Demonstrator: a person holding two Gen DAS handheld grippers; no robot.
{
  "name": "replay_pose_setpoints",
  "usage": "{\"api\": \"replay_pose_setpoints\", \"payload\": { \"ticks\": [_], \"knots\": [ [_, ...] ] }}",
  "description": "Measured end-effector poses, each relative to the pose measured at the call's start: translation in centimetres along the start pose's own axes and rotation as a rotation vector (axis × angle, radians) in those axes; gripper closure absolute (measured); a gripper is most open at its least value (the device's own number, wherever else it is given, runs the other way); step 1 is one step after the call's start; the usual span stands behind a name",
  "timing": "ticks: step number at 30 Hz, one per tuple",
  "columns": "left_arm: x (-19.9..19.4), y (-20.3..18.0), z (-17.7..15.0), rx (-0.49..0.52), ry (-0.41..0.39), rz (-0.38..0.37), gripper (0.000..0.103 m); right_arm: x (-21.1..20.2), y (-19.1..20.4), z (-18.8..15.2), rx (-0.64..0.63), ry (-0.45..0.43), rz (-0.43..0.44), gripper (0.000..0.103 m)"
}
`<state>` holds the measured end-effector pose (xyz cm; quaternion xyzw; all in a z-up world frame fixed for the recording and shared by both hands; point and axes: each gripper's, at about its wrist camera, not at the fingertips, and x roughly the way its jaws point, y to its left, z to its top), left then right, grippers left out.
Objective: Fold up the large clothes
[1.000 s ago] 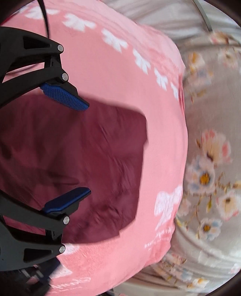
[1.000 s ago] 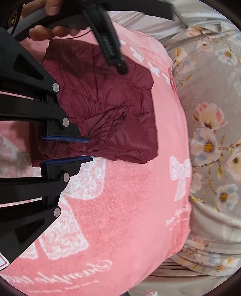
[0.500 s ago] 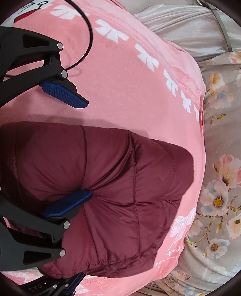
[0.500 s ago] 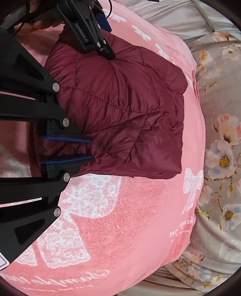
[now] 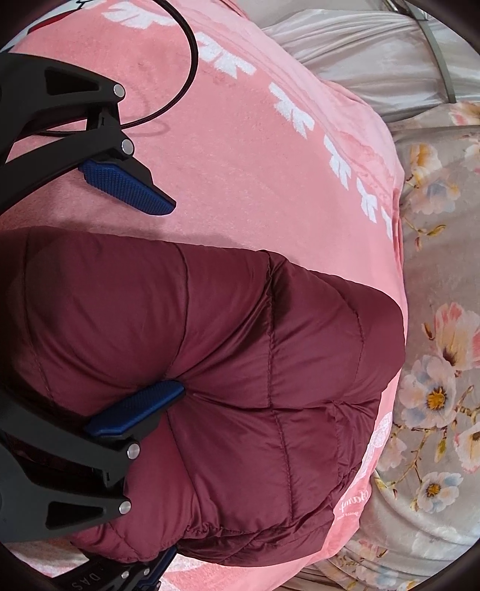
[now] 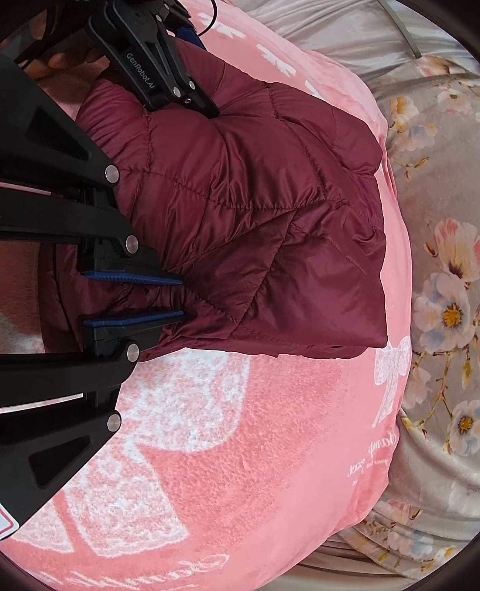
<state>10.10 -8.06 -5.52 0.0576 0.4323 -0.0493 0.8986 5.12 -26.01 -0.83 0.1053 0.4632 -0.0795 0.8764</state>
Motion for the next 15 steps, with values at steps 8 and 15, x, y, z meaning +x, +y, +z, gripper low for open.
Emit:
{"api": "replay_pose_setpoints", "payload": {
  "ticks": [8, 15],
  "knots": [
    [0.02, 0.13, -0.19, -0.007, -0.009, -0.005, 0.013, 0.01, -0.05, -0.23, 0.006, -0.021, -0.001, 0.089],
    [0.03, 0.71, 0.04, -0.036, -0.009, -0.033, 0.010, -0.21, -0.12, -0.39, 0.019, -0.030, 0.008, 0.089]
  ]
}}
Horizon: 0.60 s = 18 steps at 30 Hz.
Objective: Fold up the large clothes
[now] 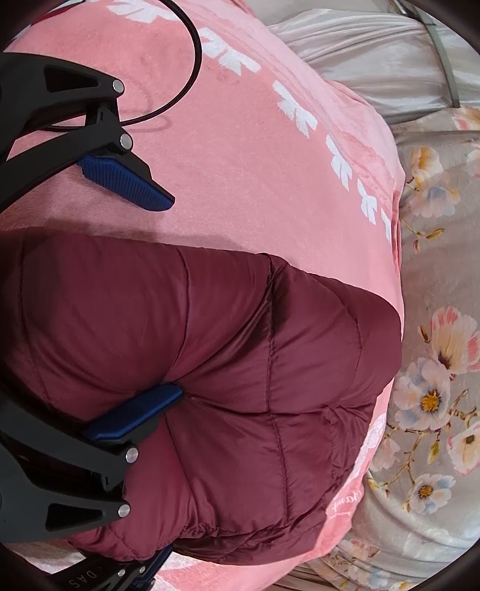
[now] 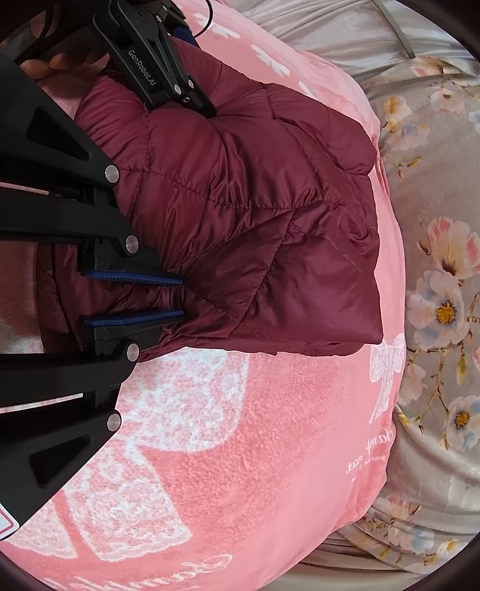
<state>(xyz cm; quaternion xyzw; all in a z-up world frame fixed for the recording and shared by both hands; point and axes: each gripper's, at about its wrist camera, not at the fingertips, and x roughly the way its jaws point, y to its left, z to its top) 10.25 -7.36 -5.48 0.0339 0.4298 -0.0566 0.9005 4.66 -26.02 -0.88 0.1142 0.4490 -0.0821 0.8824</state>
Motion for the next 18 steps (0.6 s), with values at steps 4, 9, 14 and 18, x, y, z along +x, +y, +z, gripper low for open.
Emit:
{"api": "replay_pose_setpoints", "payload": {
  "ticks": [4, 9, 14, 18],
  "knots": [
    [-0.3, 2.0, 0.4, -0.082, 0.036, -0.080, 0.009, -1.8, -1.1, 0.5, 0.073, -0.010, 0.046, 0.081],
    [-0.7, 3.2, 1.2, -0.161, 0.092, -0.132, 0.008, -3.3, -3.1, 2.0, 0.180, -0.064, 0.059, 0.042],
    [0.5, 3.6, 1.3, -0.197, 0.124, -0.171, 0.005, -0.3, -3.8, 3.4, 0.237, 0.019, 0.155, 0.039],
    [1.6, 4.1, 1.4, -0.258, 0.158, -0.221, 0.005, 1.8, -3.9, 3.3, 0.300, 0.047, 0.219, 0.035]
  ]
}}
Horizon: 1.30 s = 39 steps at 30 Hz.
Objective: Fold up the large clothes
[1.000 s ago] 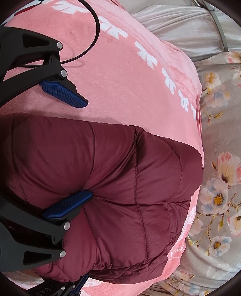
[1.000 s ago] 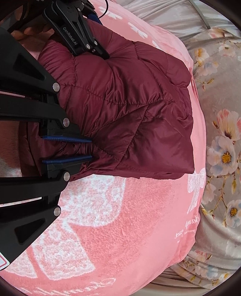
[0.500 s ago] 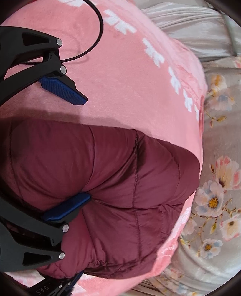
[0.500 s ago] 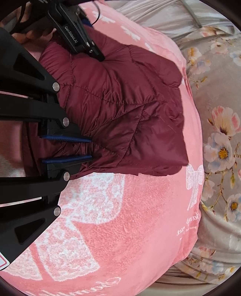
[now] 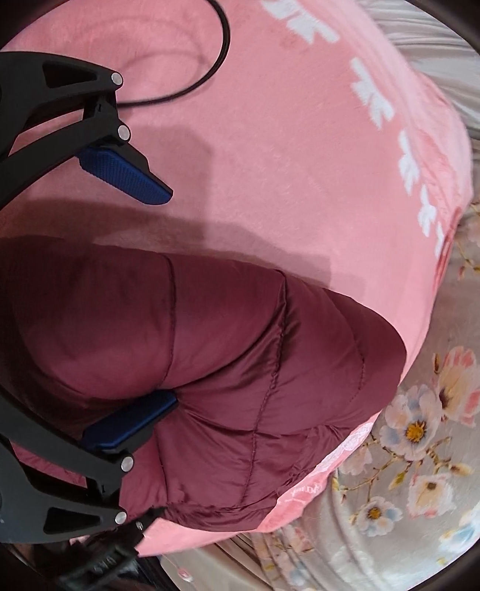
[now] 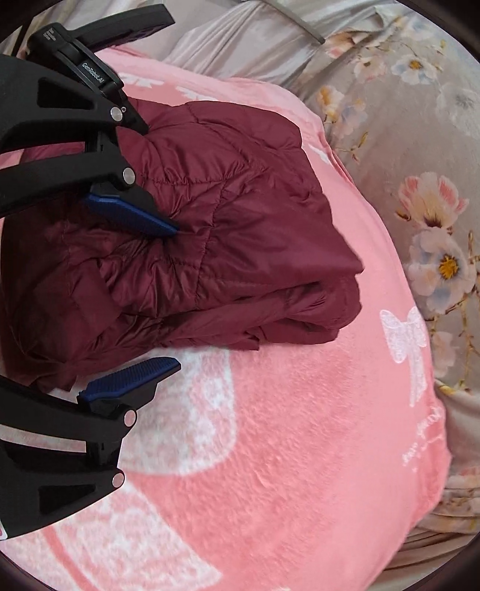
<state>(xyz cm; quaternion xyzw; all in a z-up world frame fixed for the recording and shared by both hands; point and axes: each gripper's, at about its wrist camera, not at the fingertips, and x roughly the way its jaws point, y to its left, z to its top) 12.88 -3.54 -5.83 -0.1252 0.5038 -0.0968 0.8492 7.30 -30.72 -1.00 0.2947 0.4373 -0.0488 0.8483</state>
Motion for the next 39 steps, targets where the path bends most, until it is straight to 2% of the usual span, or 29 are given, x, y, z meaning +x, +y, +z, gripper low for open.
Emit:
{"api": "replay_pose_setpoints", "payload": {
  "ticks": [5, 9, 11, 13, 15, 16, 17, 20, 22, 24, 28, 32, 34, 35, 36, 37, 39],
  "knots": [
    [0.6, -0.8, 0.3, 0.027, -0.019, 0.006, 0.005, 1.3, -1.1, -0.1, 0.059, 0.010, 0.073, 0.027],
    [0.8, -1.9, 0.5, 0.082, -0.045, 0.028, 0.005, 1.5, -0.5, -0.5, 0.035, -0.011, 0.076, 0.031],
    [0.6, -2.4, 0.5, 0.126, -0.068, 0.052, 0.005, 1.6, -0.3, -0.7, 0.035, -0.014, 0.102, 0.041],
    [0.3, -3.4, 0.6, 0.194, -0.095, 0.076, 0.011, 1.7, -0.1, -0.7, 0.038, -0.018, 0.113, 0.047],
    [-0.1, -4.4, 0.7, 0.260, -0.113, 0.095, 0.025, 1.6, 0.0, -0.5, 0.034, -0.027, 0.121, 0.056],
    [-0.2, -4.8, 0.7, 0.276, -0.117, 0.111, 0.026, 1.4, 0.2, -0.6, 0.028, -0.036, 0.118, 0.062],
    [-0.3, -5.2, 0.9, 0.290, -0.118, 0.126, 0.026, 1.3, 0.2, -0.5, 0.024, -0.041, 0.115, 0.065],
    [-0.3, -4.9, 1.4, 0.276, -0.097, 0.121, 0.023, 1.2, -0.1, -0.6, 0.031, -0.043, 0.120, 0.067],
    [-0.3, -4.5, 1.5, 0.262, -0.085, 0.120, 0.018, 1.2, -0.1, -0.6, 0.030, -0.043, 0.120, 0.067],
    [-0.4, -3.8, 1.4, 0.236, -0.078, 0.127, 0.006, 1.2, -0.1, -0.6, 0.028, -0.044, 0.119, 0.067],
    [0.1, -2.0, 1.3, 0.142, -0.030, 0.053, 0.005, 1.3, -0.1, -0.6, 0.030, -0.043, 0.124, 0.064],
    [0.6, -1.6, 1.3, 0.110, -0.003, -0.007, 0.005, 1.5, -0.4, -0.7, 0.042, -0.044, 0.132, 0.057],
    [0.9, -1.4, 1.4, 0.091, 0.015, -0.072, 0.005, 1.7, -0.6, -0.9, 0.064, -0.049, 0.149, 0.057],
    [1.1, -1.4, 1.4, 0.085, 0.025, -0.107, 0.007, 1.7, -0.7, -0.9, 0.071, -0.052, 0.157, 0.058],
    [1.2, -1.4, 1.5, 0.079, 0.031, -0.141, 0.015, 1.6, -0.8, -0.9, 0.072, -0.054, 0.163, 0.060],
    [1.0, -1.6, 1.6, 0.080, 0.032, -0.162, 0.017, 1.5, -0.7, -0.9, 0.072, -0.057, 0.169, 0.065],
    [0.4, -2.1, 1.8, 0.107, 0.012, -0.154, 0.034, 0.8, -0.6, -0.7, 0.068, -0.068, 0.175, 0.075]
  ]
}}
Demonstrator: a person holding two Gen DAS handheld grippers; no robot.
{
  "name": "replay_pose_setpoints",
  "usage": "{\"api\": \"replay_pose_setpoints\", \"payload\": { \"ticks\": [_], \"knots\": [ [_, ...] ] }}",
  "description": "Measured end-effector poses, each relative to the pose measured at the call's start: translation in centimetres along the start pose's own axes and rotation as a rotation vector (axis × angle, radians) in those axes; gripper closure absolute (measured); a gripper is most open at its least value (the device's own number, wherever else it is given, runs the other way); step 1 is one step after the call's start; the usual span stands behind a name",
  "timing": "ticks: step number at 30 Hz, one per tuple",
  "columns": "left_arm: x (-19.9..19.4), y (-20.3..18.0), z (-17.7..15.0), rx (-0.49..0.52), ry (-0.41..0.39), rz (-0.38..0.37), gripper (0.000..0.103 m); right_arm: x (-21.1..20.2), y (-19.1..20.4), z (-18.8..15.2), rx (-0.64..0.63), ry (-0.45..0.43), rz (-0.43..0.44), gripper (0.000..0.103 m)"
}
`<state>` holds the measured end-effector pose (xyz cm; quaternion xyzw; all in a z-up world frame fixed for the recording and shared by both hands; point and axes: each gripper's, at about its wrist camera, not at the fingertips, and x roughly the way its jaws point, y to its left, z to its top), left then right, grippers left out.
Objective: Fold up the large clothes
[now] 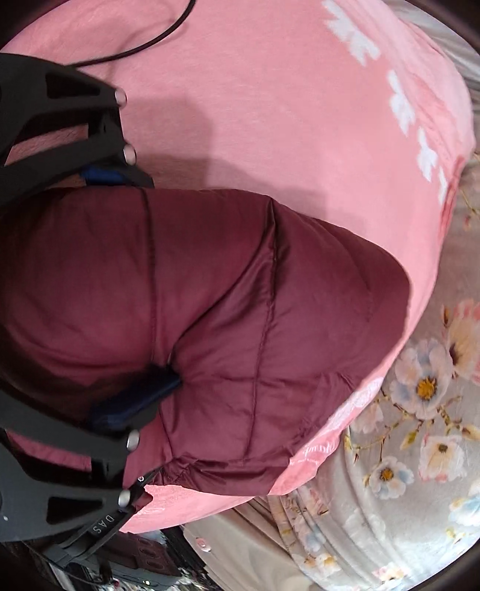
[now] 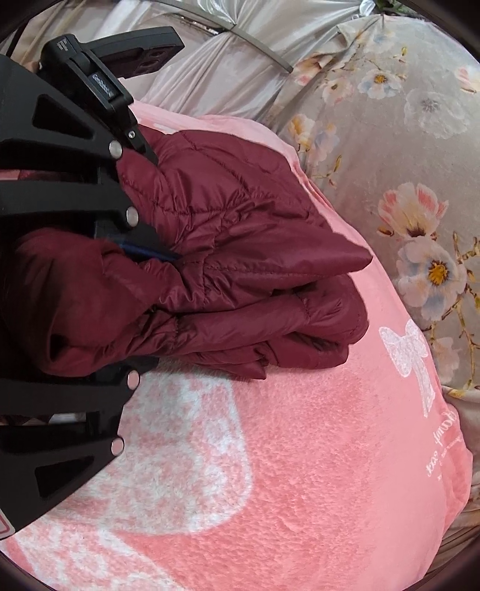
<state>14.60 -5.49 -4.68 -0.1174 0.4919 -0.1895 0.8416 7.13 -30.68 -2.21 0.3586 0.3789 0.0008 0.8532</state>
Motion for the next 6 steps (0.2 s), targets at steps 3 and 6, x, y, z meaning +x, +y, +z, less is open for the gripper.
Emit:
{"api": "replay_pose_setpoints", "payload": {
  "ticks": [3, 6],
  "knots": [
    [-1.9, -0.9, 0.9, 0.052, -0.041, -0.015, 0.058, -1.5, 1.4, 0.7, -0.029, -0.038, 0.000, 0.082],
    [-4.6, -2.0, 2.4, 0.111, -0.099, -0.046, 0.063, -3.4, 3.9, 1.7, -0.092, -0.094, 0.002, 0.083]
  ]
}}
